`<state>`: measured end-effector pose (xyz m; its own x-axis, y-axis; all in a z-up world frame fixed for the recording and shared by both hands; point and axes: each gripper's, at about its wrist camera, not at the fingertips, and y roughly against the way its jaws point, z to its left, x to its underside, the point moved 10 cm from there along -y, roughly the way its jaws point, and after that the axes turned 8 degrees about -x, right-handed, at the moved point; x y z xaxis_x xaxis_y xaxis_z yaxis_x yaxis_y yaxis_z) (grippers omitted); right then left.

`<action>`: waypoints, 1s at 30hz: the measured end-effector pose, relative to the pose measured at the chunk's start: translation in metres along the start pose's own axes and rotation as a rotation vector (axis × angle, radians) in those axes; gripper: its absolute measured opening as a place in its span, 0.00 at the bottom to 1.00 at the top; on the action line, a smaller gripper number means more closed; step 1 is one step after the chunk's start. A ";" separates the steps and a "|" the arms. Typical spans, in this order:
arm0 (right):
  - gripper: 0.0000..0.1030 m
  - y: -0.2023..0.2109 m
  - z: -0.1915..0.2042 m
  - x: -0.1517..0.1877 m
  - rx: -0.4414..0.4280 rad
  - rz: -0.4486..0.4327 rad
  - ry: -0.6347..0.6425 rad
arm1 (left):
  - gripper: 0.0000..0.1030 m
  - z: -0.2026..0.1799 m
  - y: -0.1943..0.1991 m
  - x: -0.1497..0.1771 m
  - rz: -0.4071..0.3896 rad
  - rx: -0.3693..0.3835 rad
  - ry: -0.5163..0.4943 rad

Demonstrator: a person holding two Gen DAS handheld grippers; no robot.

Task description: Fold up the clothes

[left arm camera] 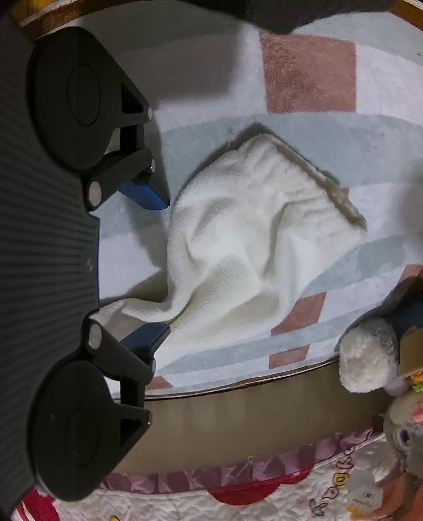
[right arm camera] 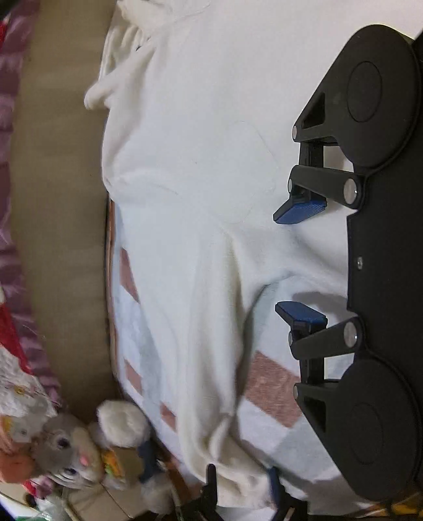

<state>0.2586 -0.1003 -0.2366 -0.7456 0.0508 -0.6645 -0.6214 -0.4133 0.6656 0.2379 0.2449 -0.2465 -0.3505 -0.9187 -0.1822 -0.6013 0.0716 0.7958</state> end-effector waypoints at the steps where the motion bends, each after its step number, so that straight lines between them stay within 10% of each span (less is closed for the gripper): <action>1: 0.66 0.000 0.000 -0.002 -0.013 -0.012 -0.024 | 0.74 0.002 0.001 0.001 -0.013 -0.002 0.012; 13: 0.27 0.014 -0.011 0.004 -0.032 -0.056 -0.051 | 0.73 0.024 0.008 -0.030 -0.259 0.036 0.221; 16: 0.35 0.012 -0.004 0.004 -0.023 -0.013 0.021 | 0.73 0.014 0.003 -0.030 -0.290 -0.024 0.112; 19: 0.64 0.007 0.012 0.007 -0.023 0.010 0.103 | 0.06 0.006 0.000 -0.040 -0.345 -0.110 -0.003; 23: 0.87 -0.010 0.027 0.008 -0.012 0.035 0.215 | 0.05 -0.004 0.026 -0.057 -0.475 -0.113 -0.048; 27: 0.67 -0.016 0.029 -0.001 0.078 0.038 0.314 | 0.05 -0.023 0.058 -0.086 -0.558 -0.059 -0.162; 30: 0.30 -0.010 0.021 -0.005 0.065 0.007 0.276 | 0.05 -0.014 0.045 -0.088 -0.486 -0.088 -0.178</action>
<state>0.2636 -0.0778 -0.2323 -0.6614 -0.2051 -0.7215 -0.6376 -0.3530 0.6848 0.2518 0.3236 -0.1863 -0.1671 -0.7572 -0.6315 -0.6646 -0.3865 0.6394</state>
